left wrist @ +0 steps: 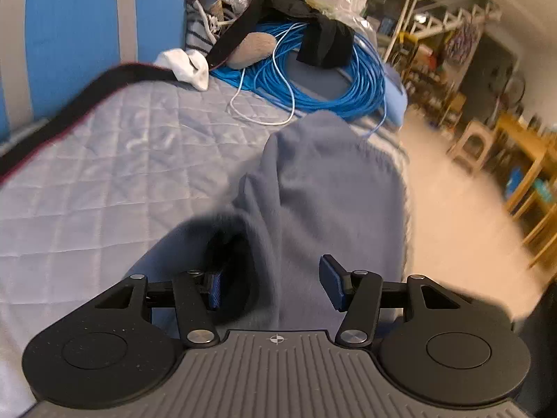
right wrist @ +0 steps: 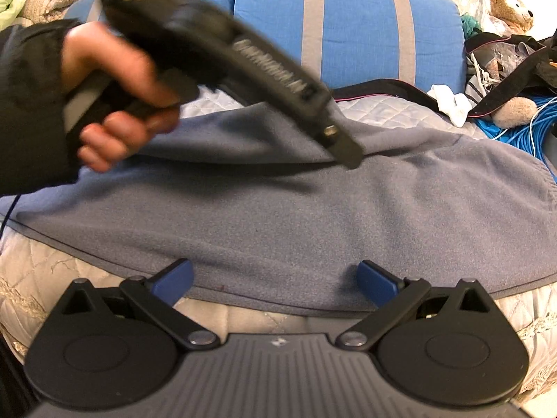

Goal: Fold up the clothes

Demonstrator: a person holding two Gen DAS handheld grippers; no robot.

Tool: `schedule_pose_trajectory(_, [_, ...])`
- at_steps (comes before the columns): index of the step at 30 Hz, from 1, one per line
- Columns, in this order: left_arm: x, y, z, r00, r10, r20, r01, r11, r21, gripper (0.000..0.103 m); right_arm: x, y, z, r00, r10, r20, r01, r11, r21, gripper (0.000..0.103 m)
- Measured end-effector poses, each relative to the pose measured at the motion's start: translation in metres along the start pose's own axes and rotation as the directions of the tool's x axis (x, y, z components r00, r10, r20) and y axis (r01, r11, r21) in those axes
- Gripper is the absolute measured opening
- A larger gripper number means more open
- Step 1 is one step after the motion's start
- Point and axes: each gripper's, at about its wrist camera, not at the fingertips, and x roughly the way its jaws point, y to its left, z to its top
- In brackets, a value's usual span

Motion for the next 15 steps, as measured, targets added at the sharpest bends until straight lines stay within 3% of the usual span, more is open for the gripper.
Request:
schedule_pose_trajectory(2, [0.007,0.014,0.008,0.998,-0.07,0.001,0.069,0.994,-0.083,0.052,0.0,0.0,0.0,1.0,0.001,-0.001,-0.001,1.0,-0.001,0.103])
schedule_pose_trajectory(4, [0.009,0.033,0.015,0.991,-0.136,0.018,0.137,0.971,-0.194,0.052,0.0,0.0,0.0,1.0,0.002,-0.002,-0.002,1.0,-0.003,0.103])
schedule_pose_trajectory(7, [0.006,0.065,0.024,0.979,-0.178,0.097,0.201,0.918,-0.342,0.052,0.002,0.0,0.0,1.0,0.005,-0.007,-0.005,1.0,-0.005,0.103])
schedule_pose_trajectory(10, [0.002,0.096,0.026,0.959,-0.203,0.199,0.274,0.843,-0.464,0.048,0.003,0.0,0.001,1.0,0.008,-0.011,-0.008,1.0,-0.006,0.103])
schedule_pose_trajectory(11, [0.002,0.105,0.026,0.951,-0.214,0.223,0.299,0.817,-0.493,0.038,0.003,0.0,0.0,1.0,0.008,-0.011,-0.008,1.0,-0.007,0.103])
schedule_pose_trajectory(12, [0.004,0.109,0.026,0.956,-0.204,0.21,0.284,0.819,-0.498,0.026,0.003,0.0,0.0,1.0,0.009,-0.012,-0.009,1.0,-0.008,0.103])
schedule_pose_trajectory(15, [0.011,0.122,0.027,0.971,-0.174,0.163,0.234,0.83,-0.507,0.004,0.003,0.0,0.0,1.0,0.011,-0.013,-0.011,1.0,-0.008,0.103])
